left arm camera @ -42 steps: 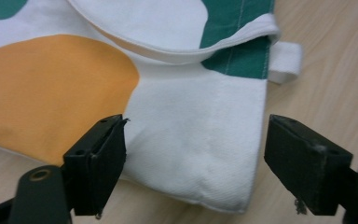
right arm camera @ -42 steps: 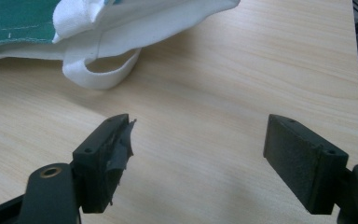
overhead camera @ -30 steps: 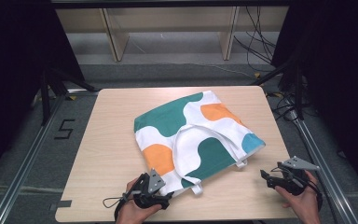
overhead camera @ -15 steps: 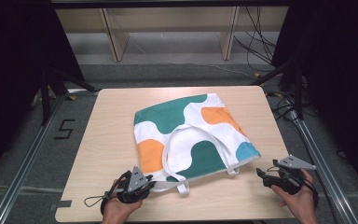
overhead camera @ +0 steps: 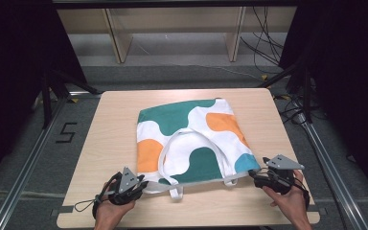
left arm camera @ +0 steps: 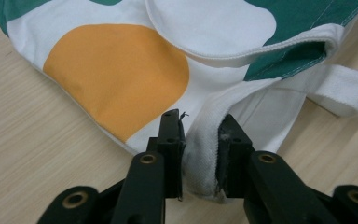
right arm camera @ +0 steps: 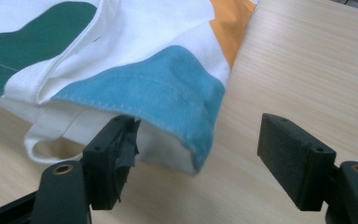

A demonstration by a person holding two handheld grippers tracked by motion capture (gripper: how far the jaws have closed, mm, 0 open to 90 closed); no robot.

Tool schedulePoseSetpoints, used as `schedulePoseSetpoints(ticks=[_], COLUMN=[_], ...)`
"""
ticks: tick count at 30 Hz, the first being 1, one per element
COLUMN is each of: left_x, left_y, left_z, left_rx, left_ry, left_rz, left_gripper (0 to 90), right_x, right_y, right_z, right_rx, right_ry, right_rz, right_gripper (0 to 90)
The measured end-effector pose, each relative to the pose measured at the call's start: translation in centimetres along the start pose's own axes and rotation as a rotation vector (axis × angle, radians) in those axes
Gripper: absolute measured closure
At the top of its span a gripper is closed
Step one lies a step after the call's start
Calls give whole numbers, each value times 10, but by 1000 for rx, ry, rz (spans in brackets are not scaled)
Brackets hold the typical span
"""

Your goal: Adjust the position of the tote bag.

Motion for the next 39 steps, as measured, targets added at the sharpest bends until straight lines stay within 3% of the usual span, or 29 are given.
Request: schedulePoseSetpoints(ticks=[1, 2, 3, 4, 5, 6, 8, 9, 10, 11, 12, 13, 14, 15, 18, 20, 21, 23, 24, 25, 26, 27, 29, 30, 31, 32, 33, 34, 39], left_x=[0, 3, 3, 6, 5, 8, 10, 11, 12, 13, 15, 15, 16, 20, 21, 22, 22, 25, 26, 26, 26, 24, 25, 24, 25, 26, 26, 28, 27], left_y=[-1, 0, -1, 0, -2, 0, 1, 2, 2, 3, 6, 6, 7, 6, 8, 8, 8, 8, 10, 10, 9, 9, 10, 10, 10, 11, 10, 10, 10], left_z=[2, 3, 1, 4, 2, 7, 6, 6, 5, 2, 3, 3, 6, 2, 5, 9, 13, 17, 19, 19, 15, 17, 16, 17, 19, 17, 17, 14, 12], left_rx=[-11, -1, -13, -8, -19, -36, -40, -42, -50, -51, -53, -53, -59, -67, -68, -80, -84, -89, -100, -100, -97, -101, -103, -93, -91, -98, -86, -95, -91], left_ry=[0, -14, 29, 0, 44, -7, -12, -31, -15, 29, 42, 42, 4, 78, 70, 105, 82, 106, 79, 79, 109, 70, 76, 58, 41, 67, 44, 81, 72], left_rz=[-15, 13, -8, 19, -4, 19, 34, 51, 41, 39, 51, 51, 67, 64, 72, 71, 72, 78, 89, 89, 81, 79, 85, 76, 81, 90, 86, 86, 90], left_gripper=[719, 706, 659, 659, 630, 565, 545, 501, 501, 486, 424, 405, 405, 370, 364, 364, 364, 360, 350, 351, 351, 360, 366, 373, 377, 383, 385, 385, 404], right_x=[0, -2, -4, -4, -6, -8, -8, -8, -8, -10, -12, -13, -13, -14, -16, -12, -9, -6, -3, -3, -2, -2, -1, -2, 0, -1, -2, -2, -2], right_y=[0, -2, -6, -6, -9, -14, -15, -15, -15, -14, -11, -9, -9, -6, -1, 6, 9, 11, 16, 16, 18, 21, 22, 22, 22, 20, 20, 20, 20], right_z=[0, 1, 3, 3, 2, 4, 3, 7, 7, 5, 5, 6, 6, 6, 9, 18, 19, 21, 23, 23, 24, 26, 27, 25, 28, 25, 25, 25, 24], right_rx=[0, -1, -10, -10, -1, 2, 11, -1, -1, 14, 9, 6, 6, -4, -26, -48, -48, -60, -74, -74, -77, -80, -83, -74, -92, -83, -86, -86, -85], right_ry=[0, 5, 36, 36, 69, 90, 109, 94, 94, 123, 121, 110, 110, 112, 117, 114, 115, 113, 97, 97, 91, 88, 76, 93, 71, 96, 95, 95, 96], right_rz=[0, -1, 10, 10, 6, 18, 19, 38, 38, 26, 6, 2, 2, -11, -23, -12, -10, -2, -7, -7, -8, -10, 0, -13, 9, -11, -11, -11, -13], right_gripper=[333, 363, 416, 416, 434, 496, 521, 608, 608, 655, 737, 760, 760, 818, 827, 832, 832, 831, 831, 831, 830, 830, 830, 829, 829, 829, 828, 828, 827])
Point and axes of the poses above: each handheld gripper's, and its own axes: y roughly backward along the jaws, x roughly out of its underside, z roughly to its left, the point moved 8 cm from there along -y, roughly forward along the jaws
